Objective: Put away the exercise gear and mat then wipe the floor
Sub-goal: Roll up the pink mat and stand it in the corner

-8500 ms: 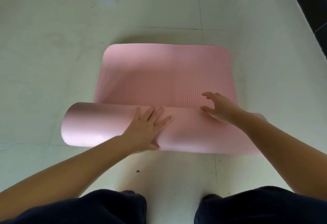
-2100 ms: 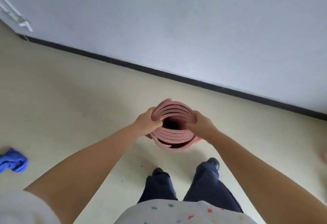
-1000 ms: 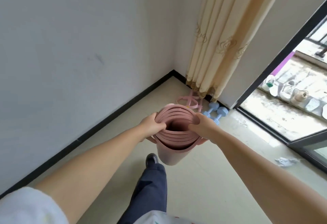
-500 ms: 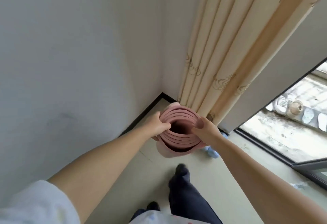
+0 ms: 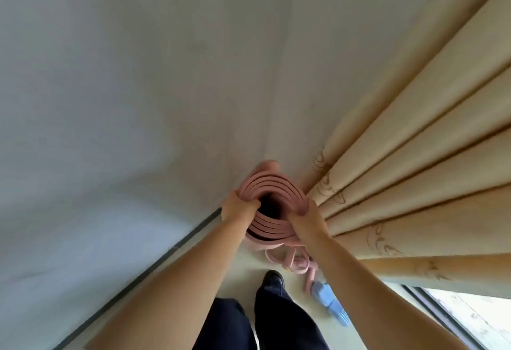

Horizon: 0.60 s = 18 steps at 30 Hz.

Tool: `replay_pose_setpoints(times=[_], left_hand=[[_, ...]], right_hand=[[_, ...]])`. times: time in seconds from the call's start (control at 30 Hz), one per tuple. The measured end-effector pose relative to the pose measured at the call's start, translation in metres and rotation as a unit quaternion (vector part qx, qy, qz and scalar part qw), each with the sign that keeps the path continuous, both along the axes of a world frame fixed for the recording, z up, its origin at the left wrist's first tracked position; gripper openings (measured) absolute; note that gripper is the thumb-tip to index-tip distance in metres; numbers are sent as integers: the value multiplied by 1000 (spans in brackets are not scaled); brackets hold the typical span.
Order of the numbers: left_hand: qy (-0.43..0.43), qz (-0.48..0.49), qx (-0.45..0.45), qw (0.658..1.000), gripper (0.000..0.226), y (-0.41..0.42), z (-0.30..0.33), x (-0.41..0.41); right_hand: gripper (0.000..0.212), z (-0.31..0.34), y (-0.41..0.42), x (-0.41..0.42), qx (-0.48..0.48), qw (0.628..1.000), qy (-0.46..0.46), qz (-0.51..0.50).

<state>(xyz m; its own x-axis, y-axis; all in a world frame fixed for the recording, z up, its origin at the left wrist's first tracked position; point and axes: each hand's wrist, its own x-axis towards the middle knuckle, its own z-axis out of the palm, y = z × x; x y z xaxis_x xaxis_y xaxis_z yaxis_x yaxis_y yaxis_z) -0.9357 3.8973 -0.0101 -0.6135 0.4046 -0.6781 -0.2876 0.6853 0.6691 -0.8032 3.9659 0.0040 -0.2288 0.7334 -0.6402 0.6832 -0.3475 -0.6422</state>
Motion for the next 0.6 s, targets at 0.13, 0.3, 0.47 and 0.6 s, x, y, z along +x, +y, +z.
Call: replay_pose_setpoints(times=[0.13,0.3,0.47,0.6], left_hand=[[-45,-23,21,999,59,58,-44,-47],[-36,-70,35,996,52,121,-109,-96],[-22,-91,16,995,55,152,-164,-114],[7,-122,6,992,69,168,-181,-112]], right_hand=[[57,-46,52,-43,-12,999,11,-52],[58,-120,100,-86,-21,992,40,-115],[57,-179,137,-113,-9,993,7,-114],[61,-191,162,-116,8,997,-15,-80]])
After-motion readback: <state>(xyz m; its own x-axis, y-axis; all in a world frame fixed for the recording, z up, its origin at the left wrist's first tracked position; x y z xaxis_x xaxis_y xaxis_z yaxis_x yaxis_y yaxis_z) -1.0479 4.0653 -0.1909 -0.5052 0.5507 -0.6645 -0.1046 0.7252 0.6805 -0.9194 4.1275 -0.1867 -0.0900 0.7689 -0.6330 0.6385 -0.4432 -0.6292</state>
